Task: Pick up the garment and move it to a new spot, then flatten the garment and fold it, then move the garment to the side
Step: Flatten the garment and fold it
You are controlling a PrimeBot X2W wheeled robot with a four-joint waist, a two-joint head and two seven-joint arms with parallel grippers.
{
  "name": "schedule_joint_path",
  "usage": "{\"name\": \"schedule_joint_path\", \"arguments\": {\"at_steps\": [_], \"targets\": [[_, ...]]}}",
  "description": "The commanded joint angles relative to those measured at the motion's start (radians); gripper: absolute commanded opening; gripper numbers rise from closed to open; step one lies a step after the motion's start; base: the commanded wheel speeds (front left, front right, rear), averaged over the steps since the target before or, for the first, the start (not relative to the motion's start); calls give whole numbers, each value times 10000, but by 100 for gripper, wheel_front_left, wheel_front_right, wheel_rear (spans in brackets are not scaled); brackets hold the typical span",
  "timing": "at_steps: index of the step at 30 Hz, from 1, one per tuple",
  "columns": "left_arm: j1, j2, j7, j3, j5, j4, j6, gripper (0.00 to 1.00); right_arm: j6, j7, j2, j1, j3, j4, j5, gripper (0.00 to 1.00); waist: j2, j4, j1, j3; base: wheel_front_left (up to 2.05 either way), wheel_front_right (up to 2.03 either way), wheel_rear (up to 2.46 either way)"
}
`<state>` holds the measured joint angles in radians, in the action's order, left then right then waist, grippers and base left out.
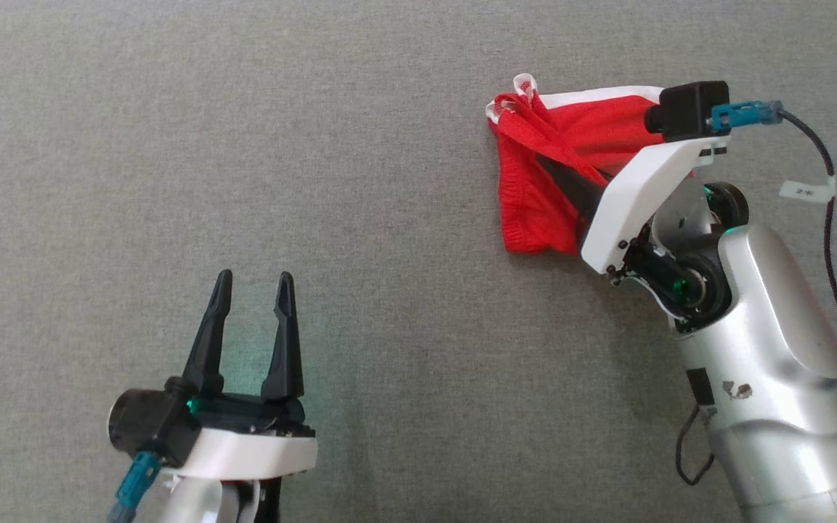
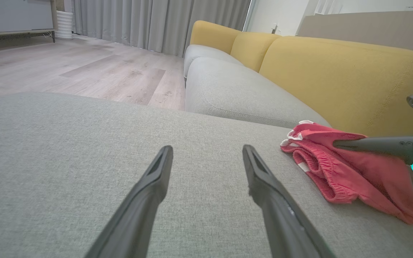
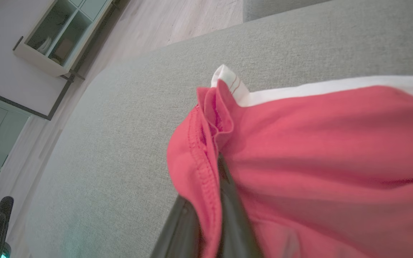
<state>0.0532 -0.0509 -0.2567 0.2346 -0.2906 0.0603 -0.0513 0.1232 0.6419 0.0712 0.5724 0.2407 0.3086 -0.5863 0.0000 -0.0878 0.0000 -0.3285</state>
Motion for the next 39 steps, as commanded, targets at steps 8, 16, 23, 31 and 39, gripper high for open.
{"name": "schedule_joint_path", "arguments": {"at_steps": [8, 16, 23, 31, 39], "targets": [[-124, 6, -51, -206, -31, -174, 84, 100, 75, -823, -208, 325, 666, -78, -1200, 100, 0, 153, 0, 195, 0, 0, 0], [-295, 6, -51, -545, 91, -116, 72, 100, 75, -1725, -209, -100, 887, -1035, -1780, 100, 0, 523, 0, 613, 0, 0, 0], [-633, 6, -51, -829, 194, -116, 43, 100, 75, -3359, 264, -1106, 134, -2402, 394, 100, 0, 929, 0, 1155, 0, 0, 0], [-1055, 7, -51, -1086, 254, -133, -13, 100, 75, -5177, 1043, -2871, -1496, -2577, 1396, 100, 0, 1117, 0, 1773, 0, 0, 0], [-1342, 7, -51, -1238, 301, -228, -35, 100, 75, -6405, 1333, -3891, -2316, -1762, 1938, 100, 0, 1062, 0, 1966, 0, 0, 0]]}}
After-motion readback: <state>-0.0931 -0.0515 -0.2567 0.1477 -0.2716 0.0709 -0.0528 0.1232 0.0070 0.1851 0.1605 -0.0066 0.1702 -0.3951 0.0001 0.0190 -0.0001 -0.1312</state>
